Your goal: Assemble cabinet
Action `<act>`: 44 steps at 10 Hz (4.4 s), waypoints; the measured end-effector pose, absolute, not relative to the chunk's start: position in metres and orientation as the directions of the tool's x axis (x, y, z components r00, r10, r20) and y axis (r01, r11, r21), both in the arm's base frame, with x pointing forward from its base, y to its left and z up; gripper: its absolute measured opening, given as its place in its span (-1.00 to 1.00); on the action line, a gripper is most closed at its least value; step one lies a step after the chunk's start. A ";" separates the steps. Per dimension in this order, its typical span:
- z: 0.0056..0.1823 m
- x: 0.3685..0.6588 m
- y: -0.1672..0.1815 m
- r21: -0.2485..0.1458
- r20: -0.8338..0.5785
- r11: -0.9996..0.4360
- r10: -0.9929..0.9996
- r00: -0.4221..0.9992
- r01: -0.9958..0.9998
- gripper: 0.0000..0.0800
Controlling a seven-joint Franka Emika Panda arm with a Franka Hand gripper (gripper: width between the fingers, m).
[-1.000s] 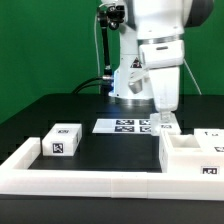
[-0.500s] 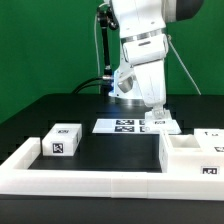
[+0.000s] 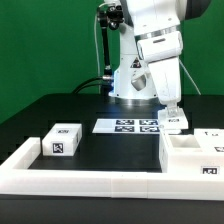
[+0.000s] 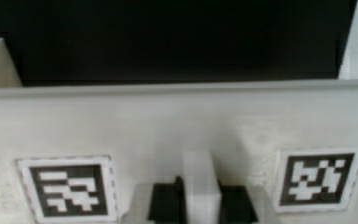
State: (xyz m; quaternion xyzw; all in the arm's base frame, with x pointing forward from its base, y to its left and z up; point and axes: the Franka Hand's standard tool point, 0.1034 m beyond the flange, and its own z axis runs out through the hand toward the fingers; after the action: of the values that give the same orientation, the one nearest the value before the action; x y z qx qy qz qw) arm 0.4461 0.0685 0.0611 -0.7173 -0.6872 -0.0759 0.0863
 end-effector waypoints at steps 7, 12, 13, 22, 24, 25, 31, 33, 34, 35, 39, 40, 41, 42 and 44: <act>0.059 0.446 0.071 -0.005 0.214 0.025 0.977 -0.024 1.000 -0.84; 0.060 0.453 0.072 0.006 0.218 0.027 0.976 -0.028 1.000 -0.84; 0.059 0.454 0.073 0.004 0.221 0.027 0.975 -0.027 1.000 -0.84; 0.059 0.460 0.074 -0.010 0.228 0.018 0.974 -0.015 1.000 -0.84; 0.059 0.461 0.073 -0.015 0.228 0.016 0.974 -0.012 1.000 -0.84; 0.059 0.461 0.072 -0.026 0.225 0.018 0.974 -0.012 0.999 -0.84; 0.055 0.462 0.075 -0.136 0.239 0.024 0.971 0.009 0.990 -0.84; 0.055 0.461 0.074 -0.132 0.237 0.016 0.971 0.016 0.991 -0.84; 0.054 0.458 0.072 -0.132 0.236 0.011 0.972 0.021 0.991 -0.84; 0.054 0.457 0.070 -0.133 0.233 0.009 0.972 0.023 0.991 -0.84; 0.061 0.458 0.063 -0.125 0.219 0.004 0.976 0.024 0.992 -0.84; 0.064 0.459 0.065 -0.117 0.216 0.008 0.976 0.018 0.993 -0.84; 0.067 0.460 0.063 -0.085 0.214 0.021 0.977 -0.002 0.996 -0.84; 0.066 0.459 0.062 -0.086 0.214 0.019 0.977 0.000 0.996 -0.84; 0.065 0.458 0.062 -0.089 0.216 0.018 0.976 0.002 0.996 -0.84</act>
Offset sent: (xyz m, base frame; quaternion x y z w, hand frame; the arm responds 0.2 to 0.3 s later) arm 0.0092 -0.0035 -0.0016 -0.0132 -0.0220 -0.0994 0.9947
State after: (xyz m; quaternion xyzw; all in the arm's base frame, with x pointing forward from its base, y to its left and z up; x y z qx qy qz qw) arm 0.4584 0.0624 0.0646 -0.6994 -0.7050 -0.0449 0.1088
